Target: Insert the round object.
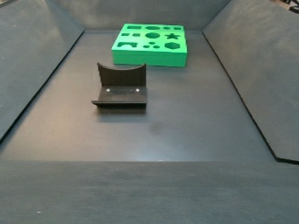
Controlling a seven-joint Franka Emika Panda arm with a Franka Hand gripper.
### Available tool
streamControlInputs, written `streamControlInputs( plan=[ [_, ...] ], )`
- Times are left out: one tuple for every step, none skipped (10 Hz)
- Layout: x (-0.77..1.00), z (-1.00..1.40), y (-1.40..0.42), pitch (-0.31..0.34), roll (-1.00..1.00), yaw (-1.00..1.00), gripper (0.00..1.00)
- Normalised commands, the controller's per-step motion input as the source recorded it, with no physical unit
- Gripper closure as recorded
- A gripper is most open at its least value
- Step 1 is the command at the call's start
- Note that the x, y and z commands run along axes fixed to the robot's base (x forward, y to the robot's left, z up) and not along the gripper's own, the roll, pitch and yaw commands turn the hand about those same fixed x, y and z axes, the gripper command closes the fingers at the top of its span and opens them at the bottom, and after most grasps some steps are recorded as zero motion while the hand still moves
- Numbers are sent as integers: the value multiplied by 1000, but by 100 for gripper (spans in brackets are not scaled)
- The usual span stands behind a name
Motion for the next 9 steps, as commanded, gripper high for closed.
streamControlInputs(
  plan=[
    [0,-106,29,0,-6,0,100],
    [0,-583,-406,-117,343,0,100],
    [0,-651,-574,-6,594,0,100],
    [0,-409,-314,0,246,0,100],
    [0,-214,-171,0,9,0,100],
    [0,-31,-57,0,0,0,100],
    [0,-143,0,0,0,0,100],
    [243,-546,-6,131,46,-11,100],
    [397,-680,-46,189,51,-66,100]
  ],
)
